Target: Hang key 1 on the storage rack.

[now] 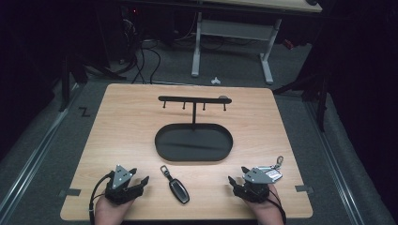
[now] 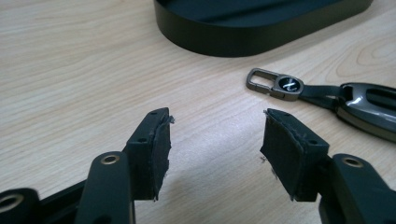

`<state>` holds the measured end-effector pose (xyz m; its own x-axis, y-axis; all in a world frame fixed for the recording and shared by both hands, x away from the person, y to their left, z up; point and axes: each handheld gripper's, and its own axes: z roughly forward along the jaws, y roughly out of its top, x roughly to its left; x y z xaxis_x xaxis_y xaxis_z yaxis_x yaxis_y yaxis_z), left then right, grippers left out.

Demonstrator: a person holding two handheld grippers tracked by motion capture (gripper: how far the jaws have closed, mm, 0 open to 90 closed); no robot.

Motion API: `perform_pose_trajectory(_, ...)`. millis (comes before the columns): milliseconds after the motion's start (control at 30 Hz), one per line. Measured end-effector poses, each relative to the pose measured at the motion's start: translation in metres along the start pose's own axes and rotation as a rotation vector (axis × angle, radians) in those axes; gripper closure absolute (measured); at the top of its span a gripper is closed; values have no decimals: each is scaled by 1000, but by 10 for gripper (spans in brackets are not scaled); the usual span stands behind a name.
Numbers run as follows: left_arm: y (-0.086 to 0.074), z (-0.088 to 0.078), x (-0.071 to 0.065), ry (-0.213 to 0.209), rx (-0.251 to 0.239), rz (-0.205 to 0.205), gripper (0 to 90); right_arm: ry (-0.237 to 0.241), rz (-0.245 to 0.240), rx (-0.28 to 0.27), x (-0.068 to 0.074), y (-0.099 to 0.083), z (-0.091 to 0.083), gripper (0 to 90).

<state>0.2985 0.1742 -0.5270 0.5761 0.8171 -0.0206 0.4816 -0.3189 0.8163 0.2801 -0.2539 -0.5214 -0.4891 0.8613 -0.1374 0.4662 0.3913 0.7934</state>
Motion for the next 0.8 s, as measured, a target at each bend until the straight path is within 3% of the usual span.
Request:
perform_pose_trajectory(100,1,2,-3,11,11,29,421,-2,11,-1,-2,-1,-1,364)
perform_pose_trajectory(367,2,1,-7,-2,4,31,475,15,32,-10,-6,-1,-4,374)
perform_pose_trajectory(467,4,2,-10,-21,3,38,522,40,44,-11,-7,-2,-4,412)
perform_pose_trajectory(533,5,3,-12,-64,11,39,604,67,56,-12,-8,-2,-4,433)
perform_pose_trajectory(800,7,12,-37,-133,77,116,748,117,35,24,-8,-2,-2,569)
